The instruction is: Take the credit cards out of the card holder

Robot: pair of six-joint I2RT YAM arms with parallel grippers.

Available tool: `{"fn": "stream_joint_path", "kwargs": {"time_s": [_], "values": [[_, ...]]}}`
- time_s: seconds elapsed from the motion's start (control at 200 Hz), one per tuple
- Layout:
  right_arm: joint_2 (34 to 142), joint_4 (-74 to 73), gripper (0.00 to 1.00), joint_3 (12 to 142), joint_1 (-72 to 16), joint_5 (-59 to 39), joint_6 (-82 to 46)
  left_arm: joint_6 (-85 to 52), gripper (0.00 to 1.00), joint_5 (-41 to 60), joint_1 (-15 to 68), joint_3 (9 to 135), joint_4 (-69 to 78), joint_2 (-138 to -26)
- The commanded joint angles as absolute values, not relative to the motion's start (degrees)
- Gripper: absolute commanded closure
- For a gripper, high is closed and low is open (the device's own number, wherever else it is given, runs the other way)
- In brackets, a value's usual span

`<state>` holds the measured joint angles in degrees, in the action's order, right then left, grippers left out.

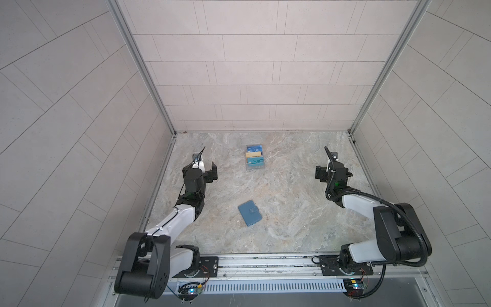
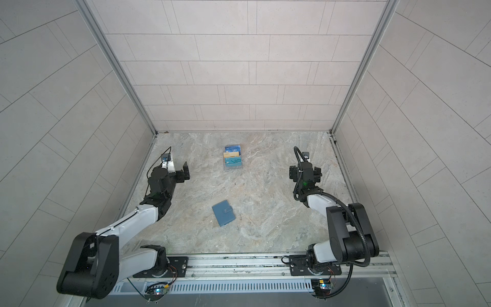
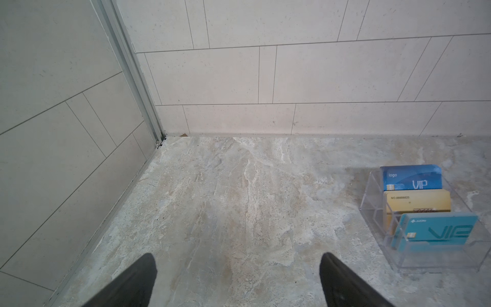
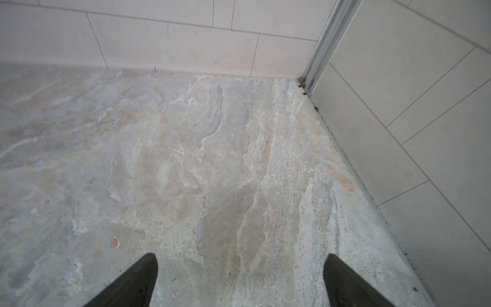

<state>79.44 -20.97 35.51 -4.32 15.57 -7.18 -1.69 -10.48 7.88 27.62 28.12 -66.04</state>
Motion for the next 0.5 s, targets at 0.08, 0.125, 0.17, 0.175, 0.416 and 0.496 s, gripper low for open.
{"fn": "stream_joint_path", "kwargs": {"time_s": [0.08, 0.125, 0.17, 0.175, 0.416, 0.496], "values": [[72.8, 0.7, 0.02, 43.6, -4.5, 11.2, -15.8, -13.4, 0.00, -12.6, 8.9, 32.1, 5.3, -58.7], [71.4, 4.3, 0.03, 44.9, -4.6, 8.4, -17.2, -16.0, 0.00, -10.8, 8.9, 31.9, 3.2, -56.0], [70.2, 7.8, 0.03, 46.3, -4.8, 6.4, -18.2, -18.6, 0.00, -8.5, 8.9, 31.2, 1.8, -52.8], [70.1, 8.1, 0.03, 46.5, -4.8, 6.3, -18.3, -18.9, 0.00, -8.2, 8.9, 31.1, 1.7, -52.5], [69.0, 20.4, 0.09, 50.6, -5.8, -13.0, -20.0, -32.8, 0.00, 8.0, 9.1, 27.9, -6.5, -47.1], [70.1, 24.2, 0.13, 51.4, -7.7, -18.7, -19.8, -36.0, 0.00, 12.7, 10.5, 25.8, -6.4, -48.2]]}}
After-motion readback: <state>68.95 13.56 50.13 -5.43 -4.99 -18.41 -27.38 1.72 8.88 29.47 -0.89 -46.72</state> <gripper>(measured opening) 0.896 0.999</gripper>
